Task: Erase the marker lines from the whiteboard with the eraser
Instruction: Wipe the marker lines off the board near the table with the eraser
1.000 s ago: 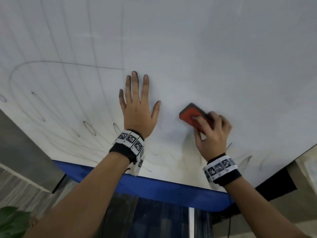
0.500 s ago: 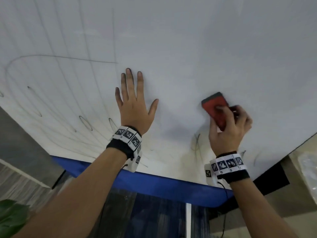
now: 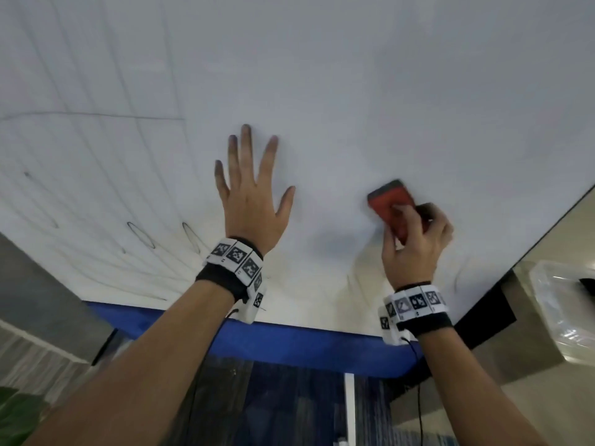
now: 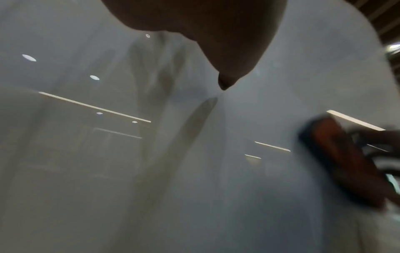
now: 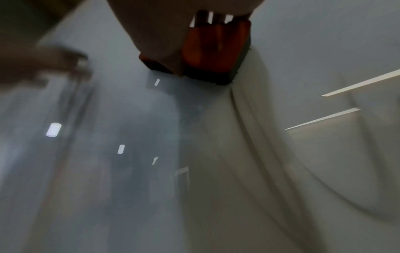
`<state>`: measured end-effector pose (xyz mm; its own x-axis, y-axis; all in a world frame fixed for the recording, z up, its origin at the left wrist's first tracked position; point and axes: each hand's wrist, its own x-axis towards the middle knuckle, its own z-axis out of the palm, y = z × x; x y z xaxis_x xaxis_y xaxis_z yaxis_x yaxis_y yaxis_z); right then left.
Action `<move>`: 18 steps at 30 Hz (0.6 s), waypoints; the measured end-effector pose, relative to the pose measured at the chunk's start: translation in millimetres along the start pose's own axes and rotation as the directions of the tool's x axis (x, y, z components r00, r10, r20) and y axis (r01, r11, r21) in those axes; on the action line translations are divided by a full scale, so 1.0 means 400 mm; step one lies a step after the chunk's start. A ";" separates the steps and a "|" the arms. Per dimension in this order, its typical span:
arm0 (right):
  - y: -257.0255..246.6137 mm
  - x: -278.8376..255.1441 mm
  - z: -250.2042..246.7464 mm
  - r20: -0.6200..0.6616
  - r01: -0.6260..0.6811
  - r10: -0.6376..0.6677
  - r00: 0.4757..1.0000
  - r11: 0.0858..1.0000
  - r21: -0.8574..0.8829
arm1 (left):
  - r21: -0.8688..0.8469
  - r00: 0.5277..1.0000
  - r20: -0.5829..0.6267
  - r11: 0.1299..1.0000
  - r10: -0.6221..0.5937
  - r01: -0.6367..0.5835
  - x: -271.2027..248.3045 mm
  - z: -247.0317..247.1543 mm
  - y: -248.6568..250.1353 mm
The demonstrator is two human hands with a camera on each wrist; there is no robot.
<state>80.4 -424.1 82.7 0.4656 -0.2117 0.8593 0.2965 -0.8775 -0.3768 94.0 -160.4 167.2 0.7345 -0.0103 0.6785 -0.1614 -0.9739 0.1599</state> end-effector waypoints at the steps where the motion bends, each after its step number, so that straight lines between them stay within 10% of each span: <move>1: -0.002 0.044 -0.013 -0.107 -0.079 0.084 0.991 0.996 0.047 | 0.021 0.991 0.005 0.990 0.136 -0.136 -0.006 0.000 0.036; 4: -0.006 0.018 0.014 -0.180 -0.160 0.168 0.969 0.985 0.060 | 0.025 0.941 0.056 0.941 0.335 -0.336 -0.026 0.024 0.136; 10: 0.088 -0.323 0.089 0.401 0.220 -0.147 0.904 0.965 -0.141 | 0.070 0.949 0.135 0.952 0.286 -0.297 -0.038 0.091 0.180; 15: 0.167 -0.177 -0.010 0.114 -0.175 0.180 0.977 0.983 -0.057 | 0.074 0.954 0.129 0.957 0.271 -0.281 -0.049 0.114 0.182; 18: 0.174 -0.128 -0.011 -0.085 -0.381 0.388 0.918 0.921 0.085 | 0.060 0.969 0.112 0.972 0.220 -0.228 -0.061 0.137 0.204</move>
<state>73.3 -476.2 14.0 0.4712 -0.5711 0.6722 0.1663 -0.6909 -0.7036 99.0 -251.8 124.5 0.7499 -0.2498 0.6126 -0.2846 -0.9577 -0.0421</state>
